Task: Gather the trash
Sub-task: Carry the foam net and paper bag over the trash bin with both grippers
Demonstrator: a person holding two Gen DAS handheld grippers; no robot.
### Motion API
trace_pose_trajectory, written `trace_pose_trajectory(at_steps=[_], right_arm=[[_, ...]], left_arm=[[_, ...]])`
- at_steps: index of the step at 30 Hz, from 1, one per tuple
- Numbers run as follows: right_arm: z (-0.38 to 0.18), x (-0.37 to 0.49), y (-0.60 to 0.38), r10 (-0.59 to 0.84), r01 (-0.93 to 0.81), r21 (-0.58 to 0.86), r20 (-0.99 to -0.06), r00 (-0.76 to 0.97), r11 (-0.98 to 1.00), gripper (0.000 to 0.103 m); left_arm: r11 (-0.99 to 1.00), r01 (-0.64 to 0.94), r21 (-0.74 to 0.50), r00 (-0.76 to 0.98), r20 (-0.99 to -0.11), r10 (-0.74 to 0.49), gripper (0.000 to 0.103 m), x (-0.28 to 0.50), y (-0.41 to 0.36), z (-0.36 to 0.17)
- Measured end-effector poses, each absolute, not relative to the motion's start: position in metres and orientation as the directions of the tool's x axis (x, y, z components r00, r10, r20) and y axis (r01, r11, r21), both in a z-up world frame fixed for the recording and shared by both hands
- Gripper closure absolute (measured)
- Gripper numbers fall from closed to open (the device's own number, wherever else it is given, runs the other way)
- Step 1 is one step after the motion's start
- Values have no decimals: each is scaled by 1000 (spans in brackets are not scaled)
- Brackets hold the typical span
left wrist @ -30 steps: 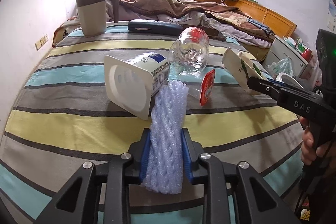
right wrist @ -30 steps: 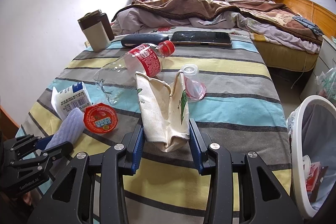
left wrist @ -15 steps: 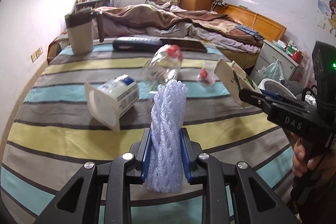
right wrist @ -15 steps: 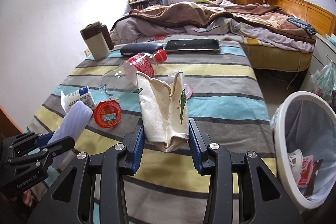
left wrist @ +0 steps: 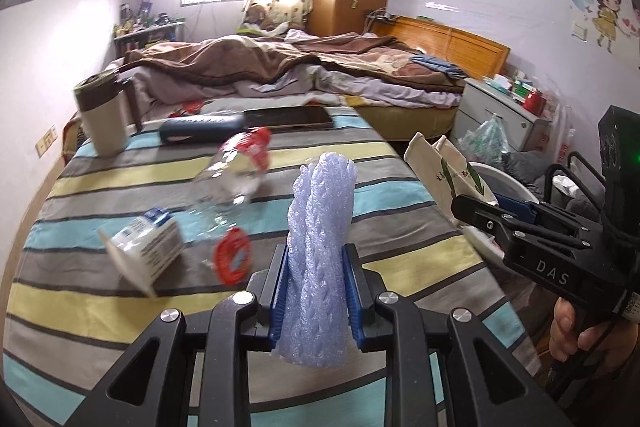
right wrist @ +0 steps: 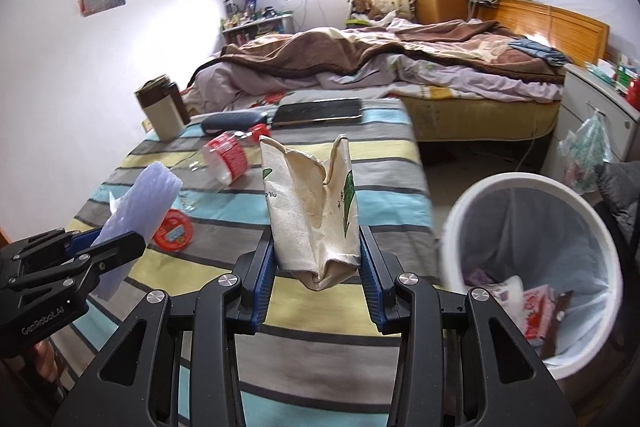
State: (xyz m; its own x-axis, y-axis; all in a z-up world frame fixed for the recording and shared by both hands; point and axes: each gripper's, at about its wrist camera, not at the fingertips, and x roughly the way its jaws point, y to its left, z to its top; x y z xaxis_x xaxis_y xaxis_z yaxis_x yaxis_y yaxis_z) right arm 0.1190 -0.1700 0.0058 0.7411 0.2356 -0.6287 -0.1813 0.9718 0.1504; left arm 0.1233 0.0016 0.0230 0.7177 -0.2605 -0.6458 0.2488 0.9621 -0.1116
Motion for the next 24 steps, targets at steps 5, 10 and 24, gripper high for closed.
trace_pose_trajectory(at_steps=[5,10,24], right_arm=[[10,113,-193,199,-130,155,-618,760,979,62],[12,110,-213,145,-67,148,-618,772,987,62],[10,99,-267,27,83,146,-626,779,986,62]], left_arm=[[950,301,-87,723,-629,-287,77,125,-29,31],[936,339,-94,718,-618,-322,77,129,-54,37],[888,452,-88,675,-617,-405,77,143,-126,38]])
